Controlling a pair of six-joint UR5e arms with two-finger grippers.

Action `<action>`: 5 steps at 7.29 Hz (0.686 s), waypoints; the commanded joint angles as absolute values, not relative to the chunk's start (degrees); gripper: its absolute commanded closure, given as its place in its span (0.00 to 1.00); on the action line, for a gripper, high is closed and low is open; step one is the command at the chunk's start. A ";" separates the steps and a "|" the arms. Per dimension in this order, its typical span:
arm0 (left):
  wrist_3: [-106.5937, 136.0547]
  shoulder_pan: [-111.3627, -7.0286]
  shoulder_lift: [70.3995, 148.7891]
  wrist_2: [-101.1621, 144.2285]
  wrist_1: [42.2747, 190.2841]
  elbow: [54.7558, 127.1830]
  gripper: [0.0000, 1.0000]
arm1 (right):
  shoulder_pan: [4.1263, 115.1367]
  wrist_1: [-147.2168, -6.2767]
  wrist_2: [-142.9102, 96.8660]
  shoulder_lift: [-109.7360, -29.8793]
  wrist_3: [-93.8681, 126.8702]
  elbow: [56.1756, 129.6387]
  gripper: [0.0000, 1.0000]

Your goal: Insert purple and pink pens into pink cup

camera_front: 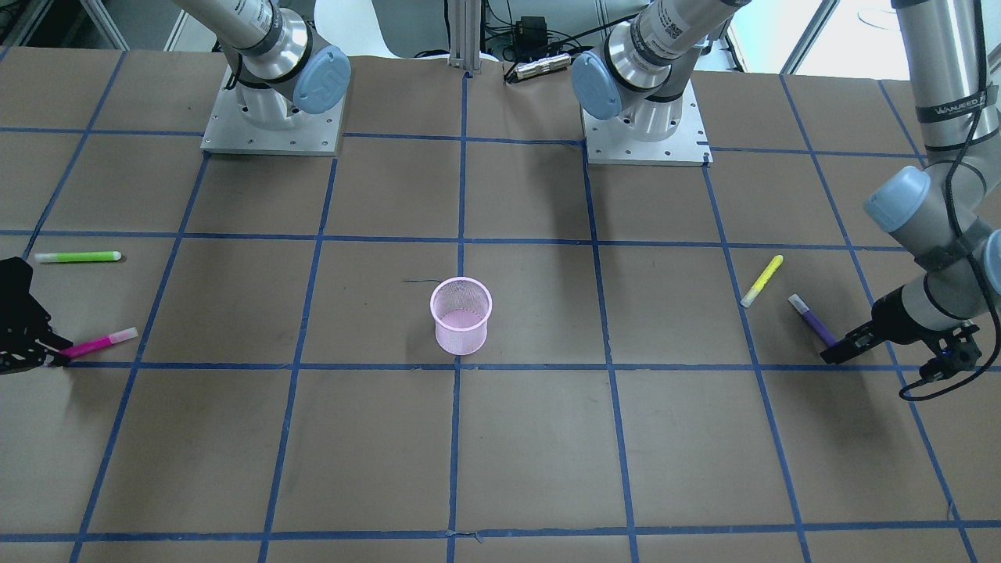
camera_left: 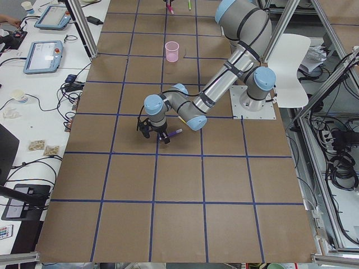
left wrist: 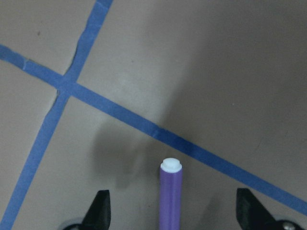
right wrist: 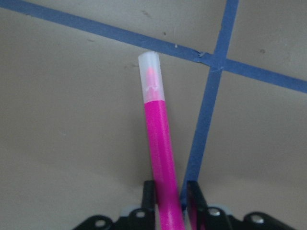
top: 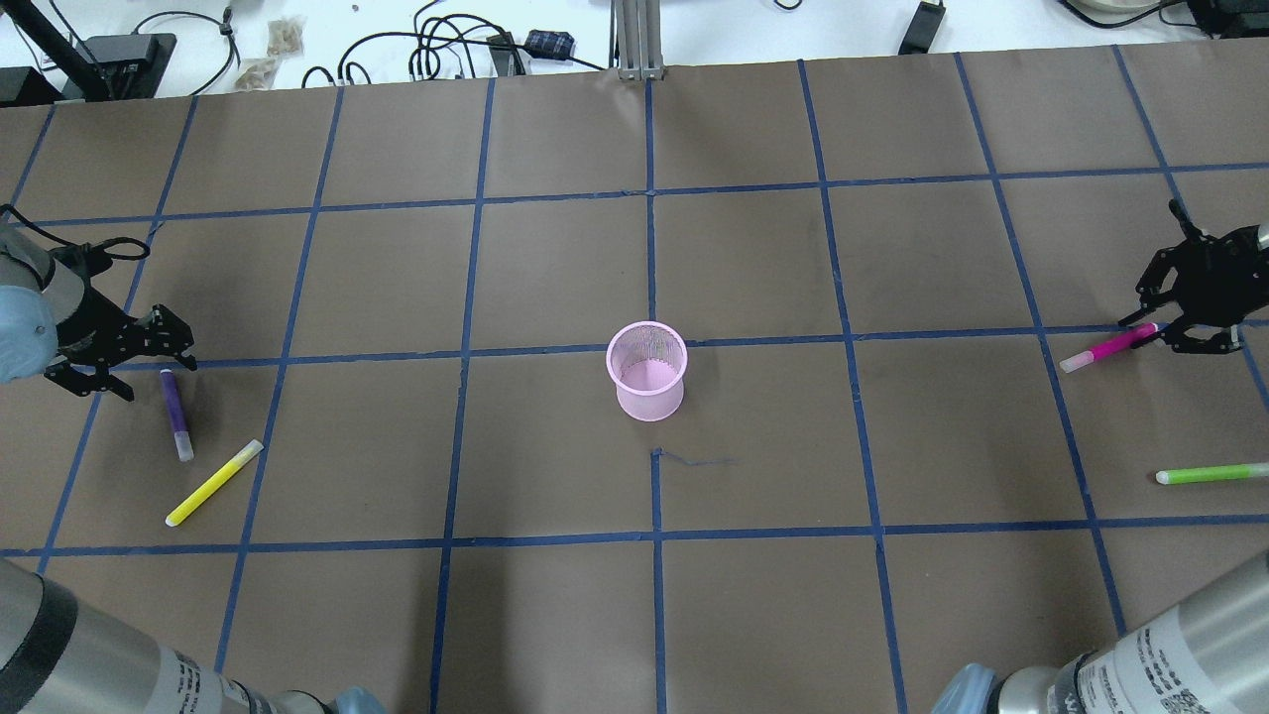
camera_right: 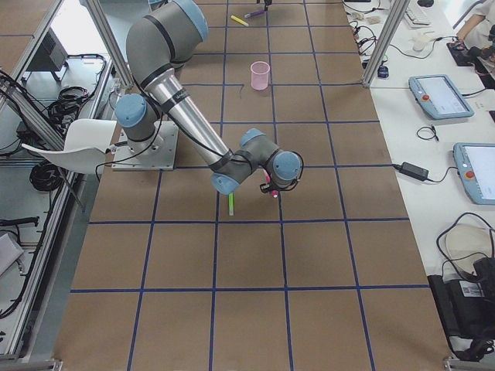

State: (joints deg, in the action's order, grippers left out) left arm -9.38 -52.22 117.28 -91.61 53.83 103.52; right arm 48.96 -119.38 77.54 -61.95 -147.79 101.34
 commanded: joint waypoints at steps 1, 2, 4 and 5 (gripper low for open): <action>-9.58 -52.21 117.68 -91.67 53.70 103.19 0.34 | 48.96 -118.74 77.52 -62.49 -144.87 101.34 1.00; -9.15 -52.21 117.86 -91.67 53.79 103.27 0.34 | 49.39 -118.39 77.52 -64.23 -142.49 101.08 1.00; -8.62 -52.21 117.86 -91.50 54.22 103.36 0.50 | 53.84 -112.72 77.43 -72.12 -136.61 101.25 1.00; -8.35 -52.21 117.86 -91.76 54.40 103.27 0.61 | 58.58 -110.33 77.52 -76.25 -131.97 101.25 1.00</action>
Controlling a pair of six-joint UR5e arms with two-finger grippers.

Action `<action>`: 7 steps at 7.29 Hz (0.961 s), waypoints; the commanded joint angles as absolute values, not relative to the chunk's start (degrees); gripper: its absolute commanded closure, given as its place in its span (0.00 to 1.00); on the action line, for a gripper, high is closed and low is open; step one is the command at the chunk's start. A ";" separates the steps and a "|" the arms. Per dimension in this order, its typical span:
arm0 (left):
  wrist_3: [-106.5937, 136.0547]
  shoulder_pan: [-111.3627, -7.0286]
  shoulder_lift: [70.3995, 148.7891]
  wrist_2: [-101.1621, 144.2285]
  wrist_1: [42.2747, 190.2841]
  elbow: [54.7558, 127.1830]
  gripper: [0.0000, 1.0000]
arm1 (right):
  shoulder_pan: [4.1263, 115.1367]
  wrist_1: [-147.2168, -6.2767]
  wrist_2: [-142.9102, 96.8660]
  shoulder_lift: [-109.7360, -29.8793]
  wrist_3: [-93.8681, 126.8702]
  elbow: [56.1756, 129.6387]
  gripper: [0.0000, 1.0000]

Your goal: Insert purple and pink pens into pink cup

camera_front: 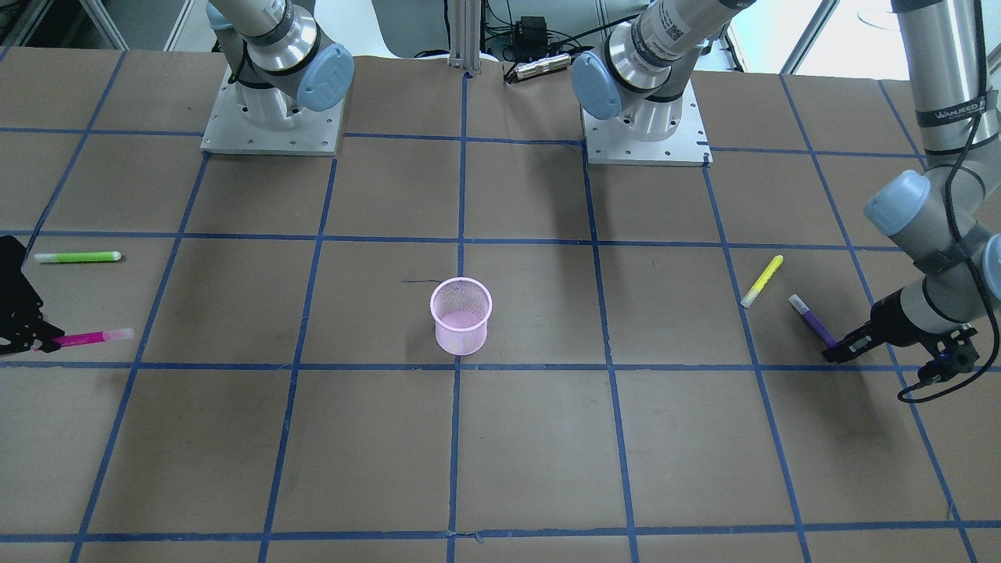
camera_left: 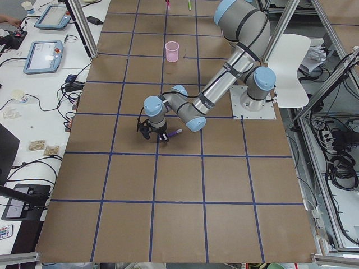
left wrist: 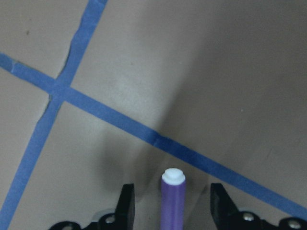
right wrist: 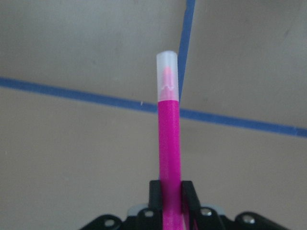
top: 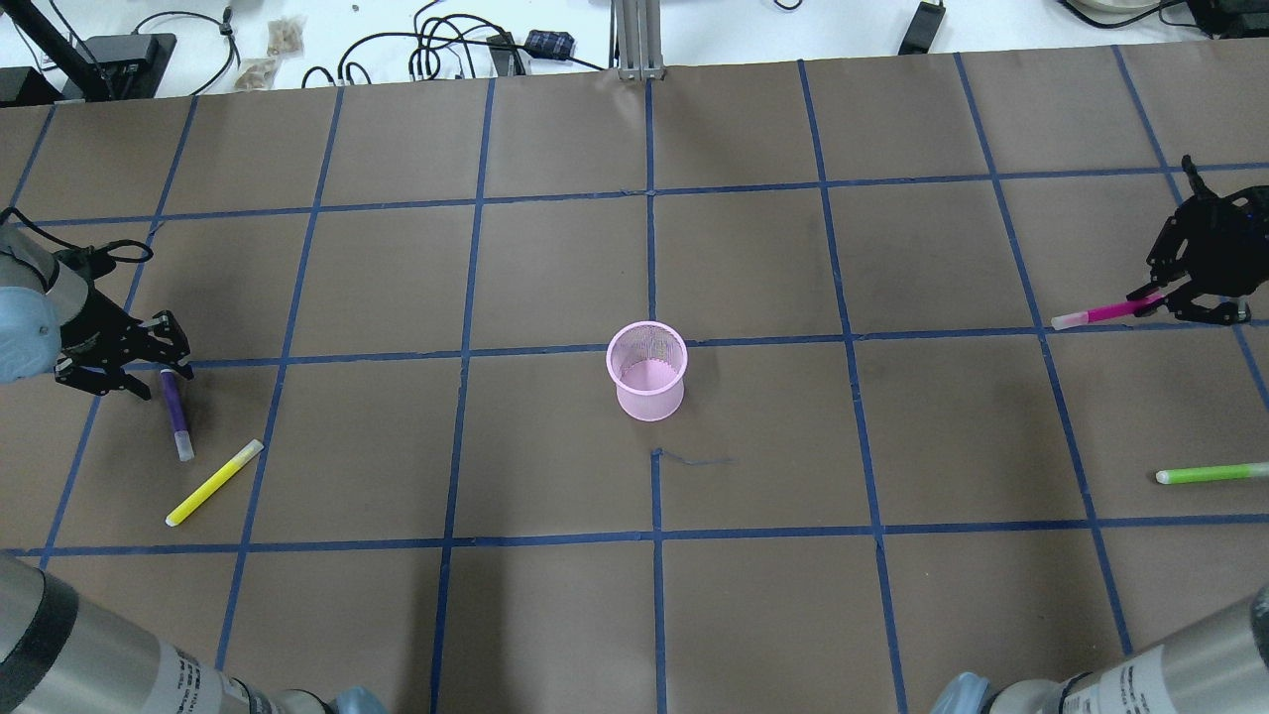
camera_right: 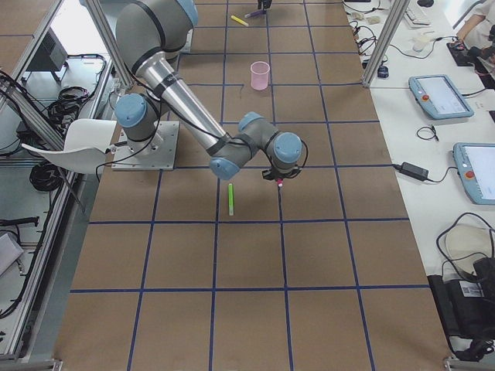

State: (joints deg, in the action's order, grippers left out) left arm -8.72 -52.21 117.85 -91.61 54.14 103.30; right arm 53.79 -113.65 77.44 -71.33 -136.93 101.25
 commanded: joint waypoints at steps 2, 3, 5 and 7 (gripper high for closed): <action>-8.35 -52.21 117.86 -91.84 55.37 103.36 1.00 | 69.03 -106.36 77.52 -82.94 -115.48 101.34 1.00; -8.35 -52.21 117.77 -91.85 55.89 103.19 1.00 | 74.65 -106.35 77.61 -84.71 -107.83 101.34 1.00; -8.44 -52.90 115.41 -92.02 55.90 102.05 1.00 | 86.33 -107.39 78.57 -85.60 -92.20 100.99 1.00; -8.61 -53.52 112.60 -91.85 59.74 97.23 1.00 | 99.69 -113.43 89.05 -85.00 -76.96 100.98 1.00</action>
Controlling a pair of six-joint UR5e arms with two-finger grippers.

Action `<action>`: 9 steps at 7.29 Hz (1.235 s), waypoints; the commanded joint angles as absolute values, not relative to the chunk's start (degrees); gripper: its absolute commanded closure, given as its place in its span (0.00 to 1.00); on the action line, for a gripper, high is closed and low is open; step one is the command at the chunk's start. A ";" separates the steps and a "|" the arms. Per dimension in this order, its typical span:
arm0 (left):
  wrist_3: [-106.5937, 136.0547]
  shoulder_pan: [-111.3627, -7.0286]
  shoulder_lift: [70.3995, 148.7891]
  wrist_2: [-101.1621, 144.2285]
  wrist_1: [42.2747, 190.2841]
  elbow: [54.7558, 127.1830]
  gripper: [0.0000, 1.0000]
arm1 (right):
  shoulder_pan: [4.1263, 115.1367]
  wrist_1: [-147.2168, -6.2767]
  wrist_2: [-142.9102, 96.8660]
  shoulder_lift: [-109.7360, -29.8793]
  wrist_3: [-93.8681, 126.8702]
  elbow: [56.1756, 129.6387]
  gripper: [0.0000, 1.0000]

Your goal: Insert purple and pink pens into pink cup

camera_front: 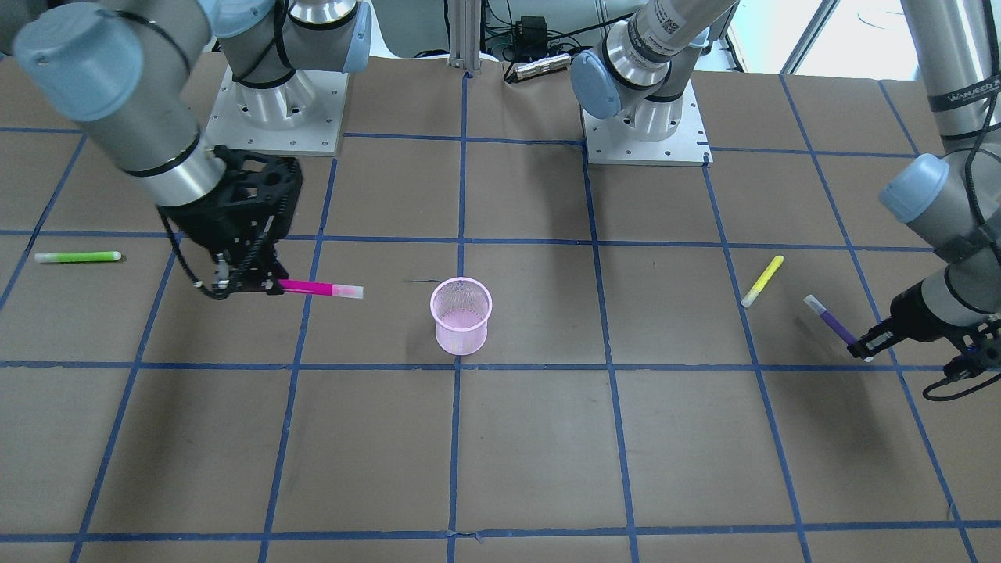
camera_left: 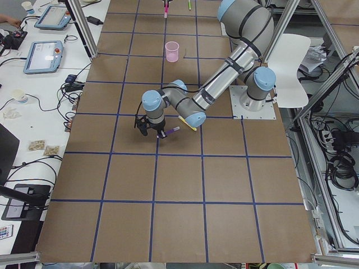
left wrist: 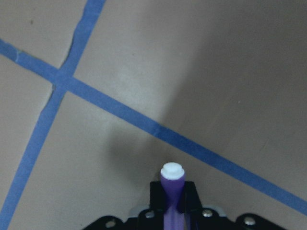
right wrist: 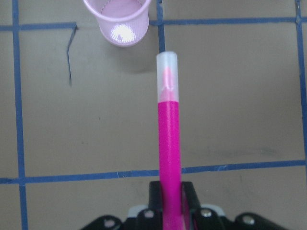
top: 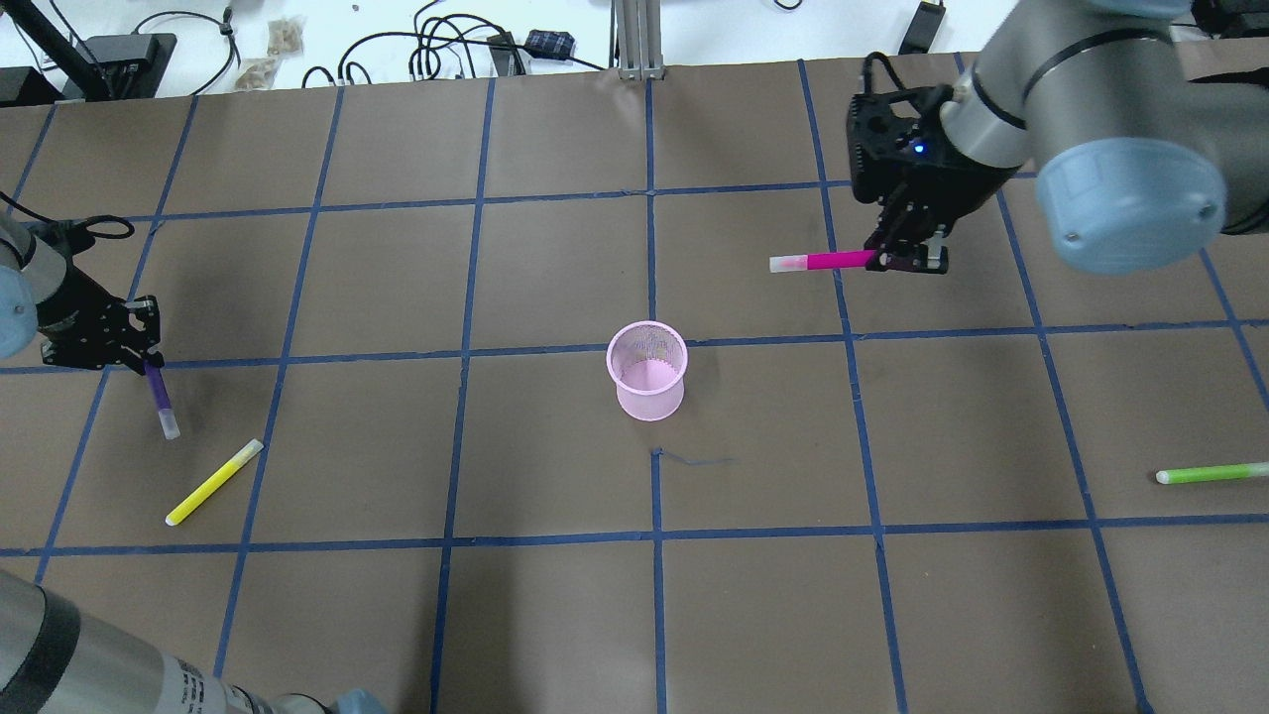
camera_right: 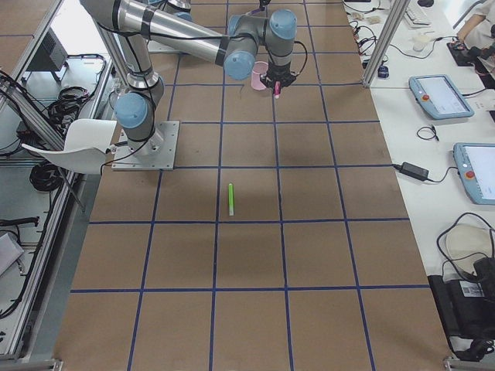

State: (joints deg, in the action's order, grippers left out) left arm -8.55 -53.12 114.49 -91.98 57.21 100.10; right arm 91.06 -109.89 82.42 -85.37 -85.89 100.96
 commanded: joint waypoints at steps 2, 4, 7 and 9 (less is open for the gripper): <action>-8.53 -57.36 109.96 -91.76 62.92 93.70 1.00 | 108.77 -116.26 99.87 -81.76 -72.70 100.90 1.00; -8.35 -60.72 107.59 -91.15 63.81 94.21 1.00 | 115.98 -119.16 110.77 -77.72 -72.42 100.90 1.00; -8.17 -60.91 106.35 -89.39 63.98 94.57 1.00 | 121.98 -125.85 118.48 -69.71 -73.47 100.64 1.00; -8.17 -61.00 106.26 -89.21 63.90 94.92 1.00 | 121.21 -125.69 117.69 -69.87 -73.04 100.11 0.26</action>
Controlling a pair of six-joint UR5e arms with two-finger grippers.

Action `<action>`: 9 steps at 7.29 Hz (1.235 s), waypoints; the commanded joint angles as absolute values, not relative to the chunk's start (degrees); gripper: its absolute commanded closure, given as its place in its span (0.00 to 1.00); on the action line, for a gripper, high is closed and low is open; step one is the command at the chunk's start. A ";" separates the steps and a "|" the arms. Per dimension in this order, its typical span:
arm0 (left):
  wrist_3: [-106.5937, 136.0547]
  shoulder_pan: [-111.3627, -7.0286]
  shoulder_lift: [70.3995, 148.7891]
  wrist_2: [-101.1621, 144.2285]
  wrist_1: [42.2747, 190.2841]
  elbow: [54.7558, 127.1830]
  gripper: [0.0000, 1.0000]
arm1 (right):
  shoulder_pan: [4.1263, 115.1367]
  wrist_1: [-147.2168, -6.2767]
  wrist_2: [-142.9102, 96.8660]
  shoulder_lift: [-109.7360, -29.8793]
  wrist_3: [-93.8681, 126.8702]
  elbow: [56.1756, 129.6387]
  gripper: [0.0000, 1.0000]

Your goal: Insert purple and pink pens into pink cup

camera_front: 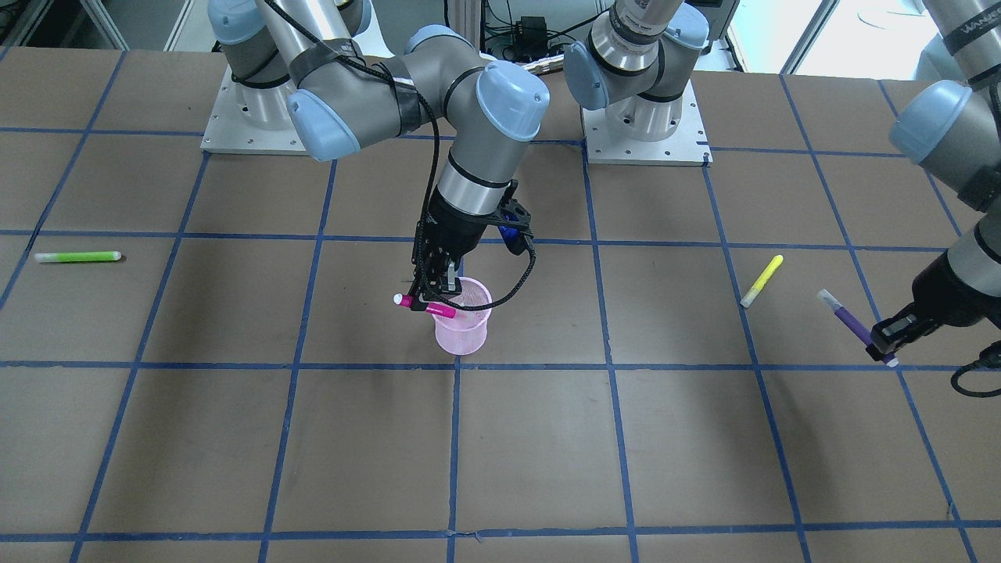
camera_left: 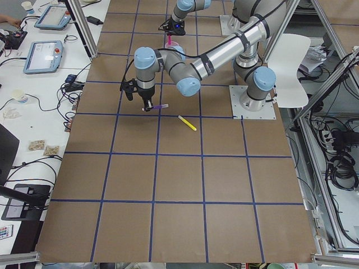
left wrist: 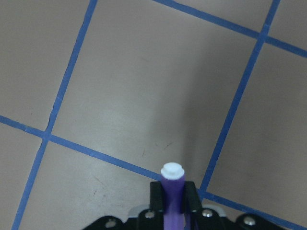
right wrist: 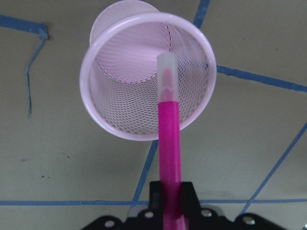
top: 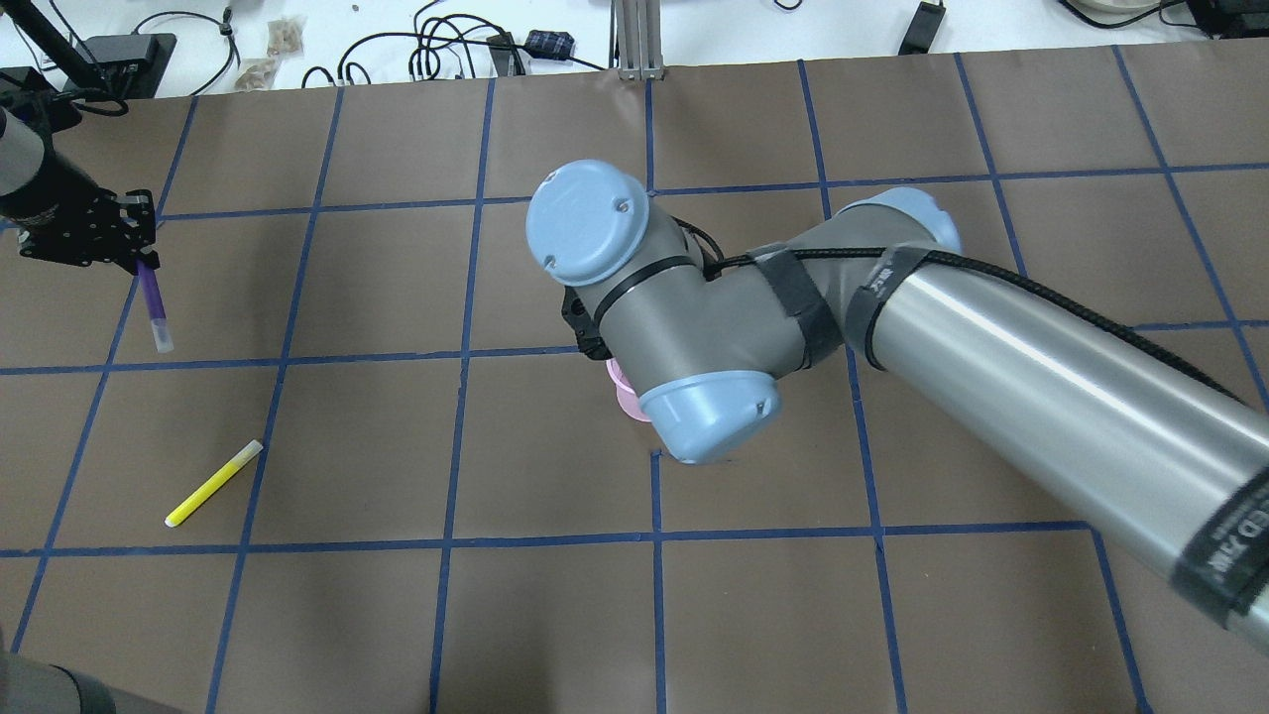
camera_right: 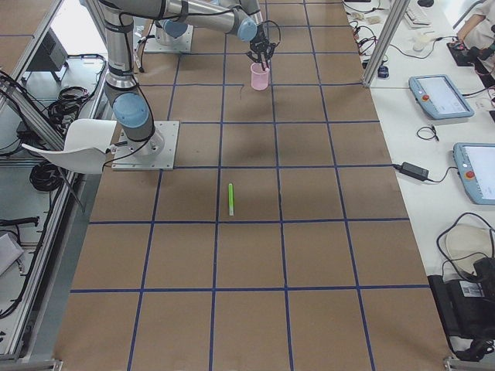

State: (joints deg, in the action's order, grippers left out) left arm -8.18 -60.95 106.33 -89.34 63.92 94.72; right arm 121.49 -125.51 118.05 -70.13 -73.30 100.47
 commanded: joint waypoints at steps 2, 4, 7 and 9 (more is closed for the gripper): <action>-8.17 -61.08 106.17 -88.34 63.98 95.01 1.00 | 119.02 -125.42 116.11 -70.05 -72.86 97.92 0.00; -4.87 -65.96 104.77 -88.32 63.64 94.66 1.00 | 111.67 -121.76 106.24 -74.77 -72.95 95.28 0.00; 13.92 -80.63 103.19 -88.42 60.57 94.83 1.00 | 91.82 -110.96 89.84 -83.04 -72.69 94.05 0.00; 29.10 -91.00 103.18 -89.20 59.86 94.92 1.00 | 88.77 -104.78 86.59 -86.47 -67.37 93.25 0.00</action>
